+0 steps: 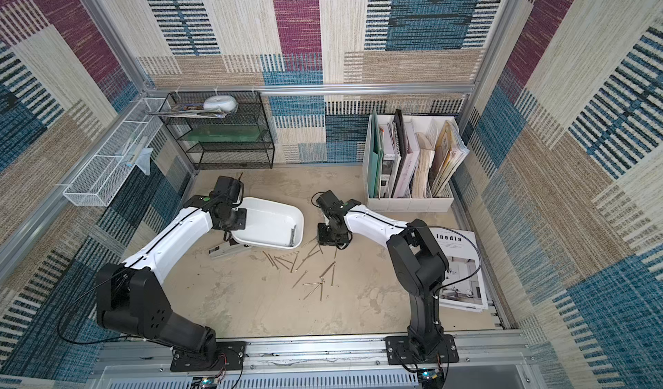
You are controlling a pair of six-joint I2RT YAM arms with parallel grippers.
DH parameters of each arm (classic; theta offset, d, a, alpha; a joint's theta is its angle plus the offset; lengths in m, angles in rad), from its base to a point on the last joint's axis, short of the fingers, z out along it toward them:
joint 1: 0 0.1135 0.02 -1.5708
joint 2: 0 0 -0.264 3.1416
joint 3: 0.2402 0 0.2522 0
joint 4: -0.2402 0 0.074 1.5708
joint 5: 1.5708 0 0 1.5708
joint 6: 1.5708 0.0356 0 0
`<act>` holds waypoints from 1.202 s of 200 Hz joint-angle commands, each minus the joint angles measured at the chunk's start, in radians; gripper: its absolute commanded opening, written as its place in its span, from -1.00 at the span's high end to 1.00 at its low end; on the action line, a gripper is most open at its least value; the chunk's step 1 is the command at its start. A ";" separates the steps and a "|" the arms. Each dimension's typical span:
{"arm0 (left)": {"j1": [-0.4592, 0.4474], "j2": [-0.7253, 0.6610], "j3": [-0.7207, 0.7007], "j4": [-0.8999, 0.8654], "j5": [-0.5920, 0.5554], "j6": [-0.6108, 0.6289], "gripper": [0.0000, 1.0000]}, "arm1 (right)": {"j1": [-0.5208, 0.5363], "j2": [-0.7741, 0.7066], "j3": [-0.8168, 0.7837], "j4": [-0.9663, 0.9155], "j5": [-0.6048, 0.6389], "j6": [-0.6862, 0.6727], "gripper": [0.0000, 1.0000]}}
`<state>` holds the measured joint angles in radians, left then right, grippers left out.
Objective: Put the nails on the desktop into the storage box
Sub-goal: Pick up the nail from the center of the board.
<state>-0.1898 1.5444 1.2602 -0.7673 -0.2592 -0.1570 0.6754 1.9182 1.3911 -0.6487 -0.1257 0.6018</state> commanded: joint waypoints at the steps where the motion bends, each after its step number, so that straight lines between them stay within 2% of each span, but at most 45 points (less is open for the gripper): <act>1: 0.001 0.004 0.006 -0.008 0.003 0.000 1.00 | 0.005 0.011 0.006 -0.066 0.077 -0.019 0.20; 50: 0.001 0.008 0.007 -0.009 0.002 0.001 1.00 | 0.010 0.042 0.022 -0.140 0.137 -0.033 0.20; 103: 0.001 0.010 0.011 -0.010 0.002 0.001 1.00 | 0.017 0.101 0.009 -0.140 0.154 -0.038 0.24; 125: 0.001 0.010 0.010 -0.011 0.004 0.001 1.00 | 0.015 0.151 0.033 -0.166 0.179 -0.052 0.47; 153: 0.001 0.010 0.010 -0.010 0.003 0.001 1.00 | -0.002 0.170 0.021 -0.171 0.194 -0.072 1.00; 192: 0.000 0.011 0.011 -0.011 0.009 0.001 1.00 | -0.065 0.080 0.029 -0.169 0.245 -0.095 1.00; 206: 0.000 0.011 0.011 -0.011 0.009 0.001 1.00 | -0.068 0.043 0.087 -0.165 0.213 -0.118 1.00; 240: 0.000 0.010 0.010 -0.012 0.009 0.001 1.00 | -0.027 0.031 0.256 -0.112 0.045 -0.123 1.00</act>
<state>-0.1898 1.5528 1.2606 -0.7681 -0.2581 -0.1570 0.6182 1.9480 1.5631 -0.8032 0.0280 0.4931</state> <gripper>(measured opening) 0.106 0.072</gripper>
